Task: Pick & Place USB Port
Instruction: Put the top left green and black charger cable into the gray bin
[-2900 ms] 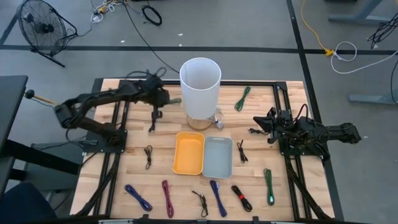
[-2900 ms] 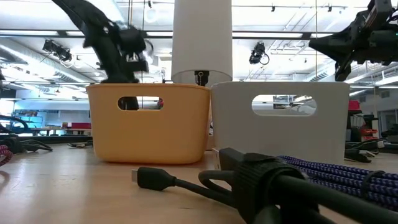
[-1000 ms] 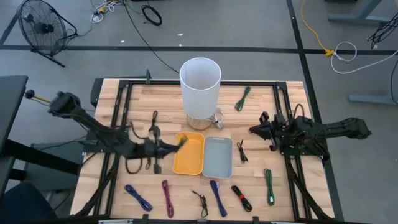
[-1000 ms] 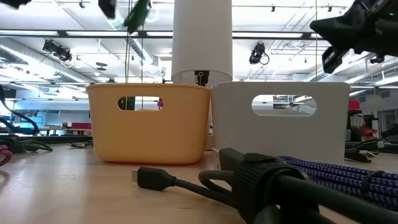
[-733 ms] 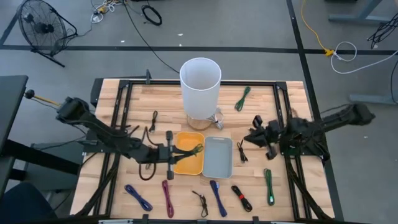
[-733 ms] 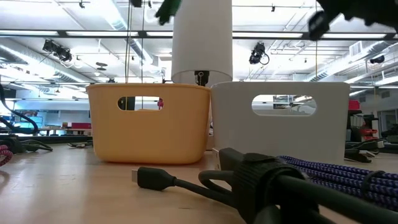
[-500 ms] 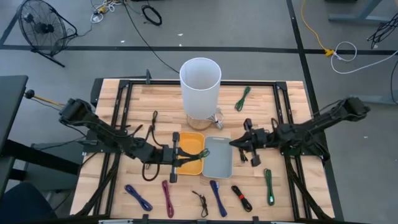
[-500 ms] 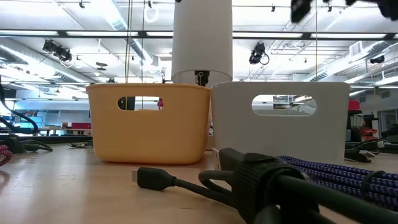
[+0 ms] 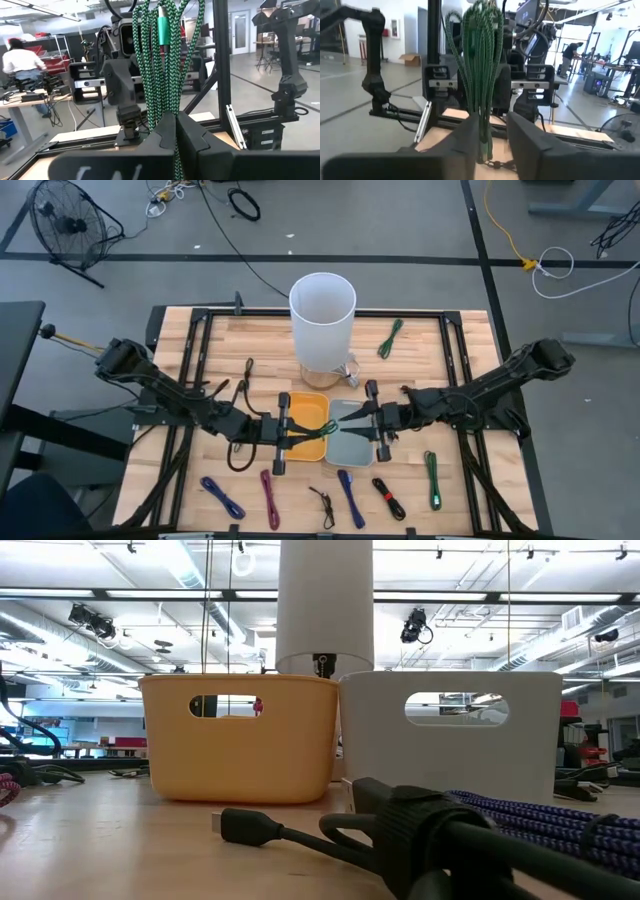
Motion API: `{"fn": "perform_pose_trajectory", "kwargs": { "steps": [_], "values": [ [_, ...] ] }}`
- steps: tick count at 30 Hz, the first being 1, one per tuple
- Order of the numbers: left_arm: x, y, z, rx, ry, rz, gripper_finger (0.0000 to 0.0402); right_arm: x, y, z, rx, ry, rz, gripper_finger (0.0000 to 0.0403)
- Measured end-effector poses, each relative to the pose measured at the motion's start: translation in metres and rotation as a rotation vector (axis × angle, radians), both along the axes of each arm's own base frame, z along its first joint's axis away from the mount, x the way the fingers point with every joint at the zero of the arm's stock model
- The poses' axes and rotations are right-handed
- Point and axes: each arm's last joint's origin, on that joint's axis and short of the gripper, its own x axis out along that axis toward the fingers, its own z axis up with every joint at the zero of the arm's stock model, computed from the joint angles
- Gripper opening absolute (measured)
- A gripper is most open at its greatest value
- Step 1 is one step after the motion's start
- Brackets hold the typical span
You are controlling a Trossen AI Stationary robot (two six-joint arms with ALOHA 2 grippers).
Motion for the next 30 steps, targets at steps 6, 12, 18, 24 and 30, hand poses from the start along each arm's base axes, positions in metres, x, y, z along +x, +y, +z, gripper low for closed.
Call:
{"fn": "perform_pose_trajectory", "kwargs": {
  "steps": [6, 12, 18, 24, 30],
  "values": [
    [0.0, 0.0, 0.001, -0.004, -0.005, -0.002, 0.0001, 0.011, 0.004, 0.011, -0.003, -0.029, -0.002, 0.0198],
    [0.004, 0.003, -0.001, -0.016, -0.032, 0.014, 0.0001, 0.021, 0.007, 0.009, -0.004, -0.053, -0.011, 0.0229],
    [0.015, 0.007, -0.012, -0.021, -0.027, 0.034, 0.0001, 0.024, 0.006, 0.009, 0.004, -0.085, -0.027, 0.0221],
    [0.02, 0.011, -0.015, -0.035, -0.042, 0.05, 0.0001, 0.025, 0.004, 0.007, 0.034, -0.069, -0.089, 0.0191],
    [0.02, 0.011, -0.015, -0.042, -0.043, 0.049, 0.0018, 0.025, 0.005, 0.005, 0.02, -0.053, -0.067, 0.0026]
  ]
}}
